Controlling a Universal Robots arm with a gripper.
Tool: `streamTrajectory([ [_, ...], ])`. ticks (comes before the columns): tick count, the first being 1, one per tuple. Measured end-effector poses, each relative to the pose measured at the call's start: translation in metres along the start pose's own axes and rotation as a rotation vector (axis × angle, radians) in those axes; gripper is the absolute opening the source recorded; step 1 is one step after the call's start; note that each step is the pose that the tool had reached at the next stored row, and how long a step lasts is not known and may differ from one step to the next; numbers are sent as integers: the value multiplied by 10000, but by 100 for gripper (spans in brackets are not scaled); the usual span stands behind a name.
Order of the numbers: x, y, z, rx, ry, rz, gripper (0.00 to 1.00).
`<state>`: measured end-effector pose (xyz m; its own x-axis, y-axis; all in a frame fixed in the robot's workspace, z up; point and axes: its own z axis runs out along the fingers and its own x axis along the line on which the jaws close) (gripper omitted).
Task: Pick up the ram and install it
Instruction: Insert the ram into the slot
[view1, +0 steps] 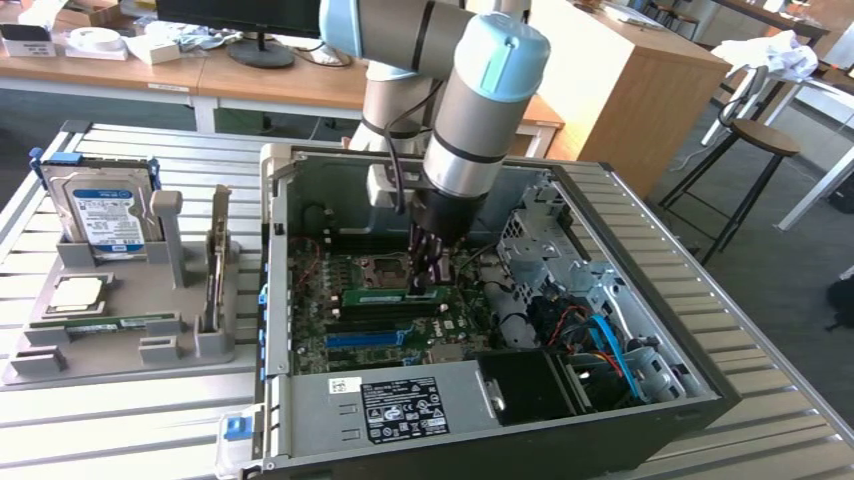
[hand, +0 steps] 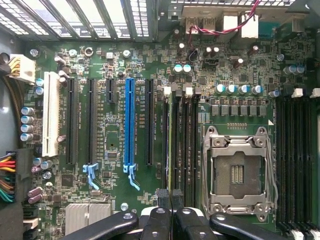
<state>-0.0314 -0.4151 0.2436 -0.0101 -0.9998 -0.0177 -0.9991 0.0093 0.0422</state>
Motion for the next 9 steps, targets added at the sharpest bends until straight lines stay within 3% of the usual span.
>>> streamTrajectory([
  [9,0,-1,27,1,-3,7,11],
])
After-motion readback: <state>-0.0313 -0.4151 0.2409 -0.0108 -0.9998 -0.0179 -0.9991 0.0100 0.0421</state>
